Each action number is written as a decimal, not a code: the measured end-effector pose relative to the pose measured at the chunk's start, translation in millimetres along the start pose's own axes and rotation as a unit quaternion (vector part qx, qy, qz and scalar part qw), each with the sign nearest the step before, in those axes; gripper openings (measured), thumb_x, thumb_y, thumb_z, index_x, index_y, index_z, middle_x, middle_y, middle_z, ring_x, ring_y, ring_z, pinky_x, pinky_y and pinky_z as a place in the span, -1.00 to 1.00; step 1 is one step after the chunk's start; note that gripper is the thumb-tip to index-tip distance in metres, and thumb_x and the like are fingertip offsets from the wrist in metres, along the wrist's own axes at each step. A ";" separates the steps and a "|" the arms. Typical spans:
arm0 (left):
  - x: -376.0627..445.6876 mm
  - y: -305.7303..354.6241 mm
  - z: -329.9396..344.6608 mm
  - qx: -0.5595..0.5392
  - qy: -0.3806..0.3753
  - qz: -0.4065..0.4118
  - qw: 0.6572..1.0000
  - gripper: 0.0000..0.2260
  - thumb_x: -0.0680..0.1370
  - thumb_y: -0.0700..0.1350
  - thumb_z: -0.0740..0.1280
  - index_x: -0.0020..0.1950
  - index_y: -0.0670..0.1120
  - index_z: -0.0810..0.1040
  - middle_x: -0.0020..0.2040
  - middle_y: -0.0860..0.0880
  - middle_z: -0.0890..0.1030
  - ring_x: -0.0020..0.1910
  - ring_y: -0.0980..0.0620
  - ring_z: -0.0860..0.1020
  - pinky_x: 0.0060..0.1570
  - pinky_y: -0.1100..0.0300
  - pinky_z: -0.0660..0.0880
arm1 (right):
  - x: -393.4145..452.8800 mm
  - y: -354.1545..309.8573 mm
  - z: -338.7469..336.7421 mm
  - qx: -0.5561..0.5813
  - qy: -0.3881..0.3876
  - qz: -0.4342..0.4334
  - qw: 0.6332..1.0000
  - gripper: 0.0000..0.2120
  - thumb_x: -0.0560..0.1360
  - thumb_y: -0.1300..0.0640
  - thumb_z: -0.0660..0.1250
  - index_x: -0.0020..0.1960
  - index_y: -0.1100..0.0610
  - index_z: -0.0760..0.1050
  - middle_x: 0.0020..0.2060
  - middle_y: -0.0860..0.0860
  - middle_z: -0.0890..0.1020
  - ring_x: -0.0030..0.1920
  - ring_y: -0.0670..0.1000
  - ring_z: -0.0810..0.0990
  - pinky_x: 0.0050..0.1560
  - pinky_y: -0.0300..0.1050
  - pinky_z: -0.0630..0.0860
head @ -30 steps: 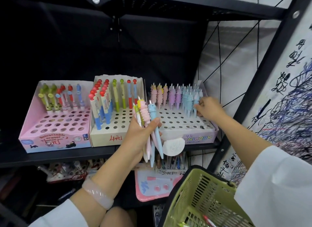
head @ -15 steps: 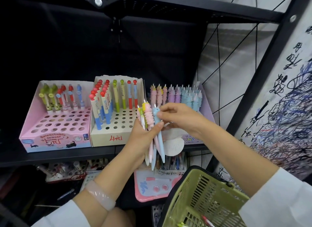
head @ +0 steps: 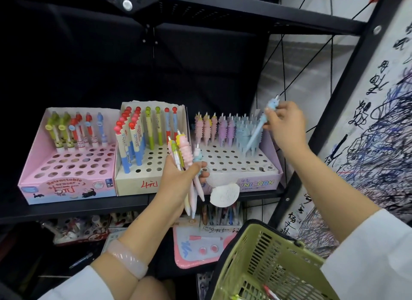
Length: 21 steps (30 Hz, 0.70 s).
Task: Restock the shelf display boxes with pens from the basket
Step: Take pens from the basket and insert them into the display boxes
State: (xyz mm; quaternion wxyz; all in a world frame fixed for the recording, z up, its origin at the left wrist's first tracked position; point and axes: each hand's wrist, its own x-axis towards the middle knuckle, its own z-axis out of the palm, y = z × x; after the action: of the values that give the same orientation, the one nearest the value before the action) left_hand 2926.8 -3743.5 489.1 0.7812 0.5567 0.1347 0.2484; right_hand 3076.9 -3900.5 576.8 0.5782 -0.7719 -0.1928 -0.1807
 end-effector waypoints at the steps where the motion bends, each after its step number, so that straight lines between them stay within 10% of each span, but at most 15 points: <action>1: 0.5 -0.3 0.8 -0.003 0.003 0.004 1.000 -0.78 0.54 -0.33 0.27 0.15 -0.16 0.41 -0.15 -0.15 0.64 -0.34 0.03 0.63 -0.37 0.22 0.56 | 5.8 5.1 -3.7 -0.075 0.021 -0.032 0.996 -0.83 0.54 0.14 0.29 0.06 0.21 0.41 -0.18 -0.01 0.57 -0.24 -0.06 0.56 -0.18 -0.25 0.50; 21: 0.3 -5.9 -3.2 0.062 -0.021 0.033 0.997 -0.76 0.53 -0.22 0.33 0.08 0.07 0.43 -0.19 0.18 0.68 -0.14 0.25 0.63 -0.10 0.20 0.53 | 12.4 71.1 5.2 -0.320 -0.089 -0.004 0.943 -0.79 0.55 0.15 0.27 0.08 0.30 0.41 -0.05 0.26 0.59 -0.07 0.22 0.55 -0.18 -0.08 0.37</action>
State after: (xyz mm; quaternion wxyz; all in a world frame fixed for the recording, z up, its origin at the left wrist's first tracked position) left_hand 2926.9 -3742.2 482.5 0.7392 0.6130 0.1152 0.2539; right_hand 3123.9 -3912.6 523.1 0.2801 -0.9286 -0.1786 -0.1653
